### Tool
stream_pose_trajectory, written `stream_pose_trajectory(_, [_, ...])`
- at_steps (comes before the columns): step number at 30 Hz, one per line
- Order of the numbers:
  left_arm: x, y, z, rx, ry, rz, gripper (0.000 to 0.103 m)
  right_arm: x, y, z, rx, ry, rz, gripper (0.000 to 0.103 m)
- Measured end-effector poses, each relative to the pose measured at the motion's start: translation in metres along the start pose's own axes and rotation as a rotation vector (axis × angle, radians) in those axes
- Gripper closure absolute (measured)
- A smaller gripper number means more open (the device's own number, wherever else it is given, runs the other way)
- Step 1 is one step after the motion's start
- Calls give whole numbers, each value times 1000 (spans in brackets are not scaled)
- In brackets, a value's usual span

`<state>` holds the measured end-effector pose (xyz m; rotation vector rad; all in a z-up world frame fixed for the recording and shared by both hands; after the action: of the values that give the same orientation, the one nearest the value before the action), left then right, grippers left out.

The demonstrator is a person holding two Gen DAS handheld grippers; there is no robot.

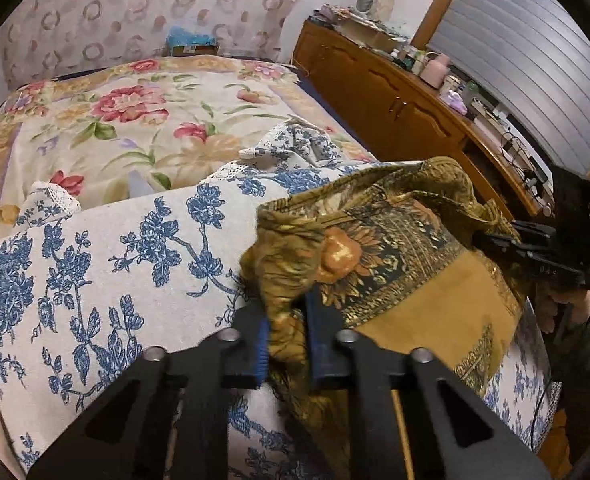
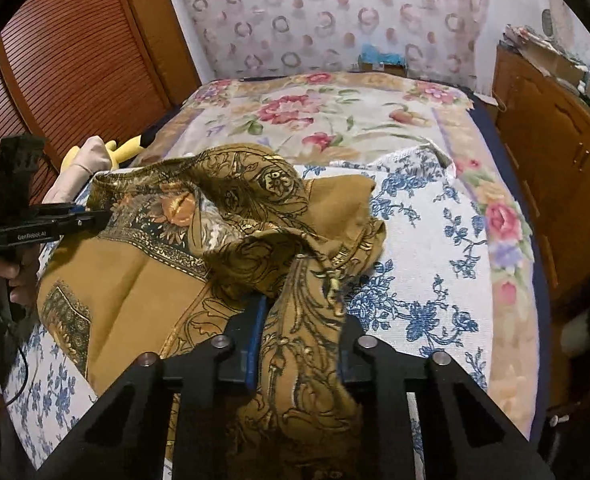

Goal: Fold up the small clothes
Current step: 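Lift the folded shirt with both grippers toward the yellow plush toy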

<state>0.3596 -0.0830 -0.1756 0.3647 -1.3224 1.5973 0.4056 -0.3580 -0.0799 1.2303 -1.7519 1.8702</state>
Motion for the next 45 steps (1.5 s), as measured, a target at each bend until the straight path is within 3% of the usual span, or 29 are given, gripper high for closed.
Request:
stream_pose_trajectory(4, [27,-4,12,-20,25,79,94,10,-1,-13,28,48,56,86])
stream_pose_trajectory(9, [69,-7,26,-58,28,174,94,36,-15,-34,67,61,175,88])
stream_pose_trajectory(15, [126,-3,5,-28,-19,294,95,54,-33,-83,174,32,261,89])
stream_pose_trajectory(21, [196,8,-28,14,-105,420,95,54,-61,-148,288,-38,315,89])
stream_pose_trajectory(28, [265,35,-97,117,-286,536,95,20,-126,-245,492,-125,355,89])
stream_pose_trajectory(32, [278,63,-144,203,-391,519,95,-21,-152,-304,621,-137,333,89])
stream_pose_trajectory(37, [281,107,-191,322,-448,498,95,-73,-160,-384,732,-186,311,89])
stream_pose_trajectory(45, [250,151,-224,397,-517,387,95,-161,-179,-440,780,-229,205,87])
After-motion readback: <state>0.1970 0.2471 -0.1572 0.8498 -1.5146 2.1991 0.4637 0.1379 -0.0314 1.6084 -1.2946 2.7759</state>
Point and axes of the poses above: each gripper's, at about its wrist camera, not at the fingertips, and x roughly against the way its jaws point, z to its right, y to its underside, the point moved 10 cm from there along -x, roughly the way its jaws point, and after that the axes turned 3 degrees about y, right-handed, at the moved point
